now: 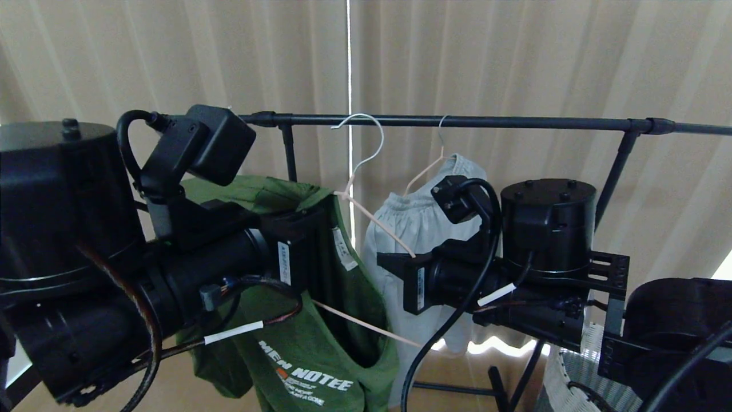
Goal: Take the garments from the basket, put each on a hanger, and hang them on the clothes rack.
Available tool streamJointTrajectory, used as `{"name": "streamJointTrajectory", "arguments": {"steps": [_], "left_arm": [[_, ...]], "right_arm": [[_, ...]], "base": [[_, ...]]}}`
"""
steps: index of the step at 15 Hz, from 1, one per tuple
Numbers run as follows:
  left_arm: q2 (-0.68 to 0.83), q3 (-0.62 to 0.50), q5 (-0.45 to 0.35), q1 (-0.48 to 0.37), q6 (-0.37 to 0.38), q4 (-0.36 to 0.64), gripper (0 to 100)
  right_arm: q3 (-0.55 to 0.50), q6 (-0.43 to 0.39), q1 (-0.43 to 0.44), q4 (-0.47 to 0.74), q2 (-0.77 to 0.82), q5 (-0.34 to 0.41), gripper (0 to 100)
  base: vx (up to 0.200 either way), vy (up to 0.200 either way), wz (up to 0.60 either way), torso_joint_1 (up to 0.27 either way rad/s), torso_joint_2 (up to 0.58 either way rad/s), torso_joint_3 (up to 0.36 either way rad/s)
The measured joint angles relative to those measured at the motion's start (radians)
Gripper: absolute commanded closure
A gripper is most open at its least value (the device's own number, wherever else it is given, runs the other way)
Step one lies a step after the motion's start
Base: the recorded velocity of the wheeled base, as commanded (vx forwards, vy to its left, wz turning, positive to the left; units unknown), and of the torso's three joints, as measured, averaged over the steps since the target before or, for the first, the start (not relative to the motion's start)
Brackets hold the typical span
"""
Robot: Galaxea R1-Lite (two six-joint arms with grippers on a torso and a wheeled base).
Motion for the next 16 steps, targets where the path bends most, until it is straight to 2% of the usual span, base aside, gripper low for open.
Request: {"name": "streamJointTrajectory", "arguments": {"steps": [6,7,11,14,16], "left_arm": [[-0.016,0.042,-0.010,-0.001,0.024,-0.001,100],[-0.017,0.046,-0.010,-0.001,0.029,-0.001,0],[-0.030,0.072,-0.026,-0.004,0.057,0.001,0],[-0.074,0.144,-0.120,-0.004,0.148,0.001,0],[-0.129,0.196,-0.148,-0.001,0.202,0.000,0]], "right_arm": [[0.005,-0.007,-0.011,0.000,-0.042,-0.002,100],[0.003,-0.007,-0.011,0.000,-0.046,-0.004,100],[0.002,-0.031,-0.029,-0.001,-0.060,-0.013,100],[0.021,-0.124,-0.085,-0.001,-0.077,-0.037,100],[0.061,-0.195,-0.131,-0.001,-0.105,-0.041,100]], "base": [[0.000,0.000,0.00,0.000,0.00,0.000],[0.000,0.000,0.00,0.000,0.00,0.000],[0.000,0.000,0.00,0.000,0.00,0.000],[0.000,0.000,0.00,0.000,0.00,0.000],[0.000,0.000,0.00,0.000,0.00,0.000]]}}
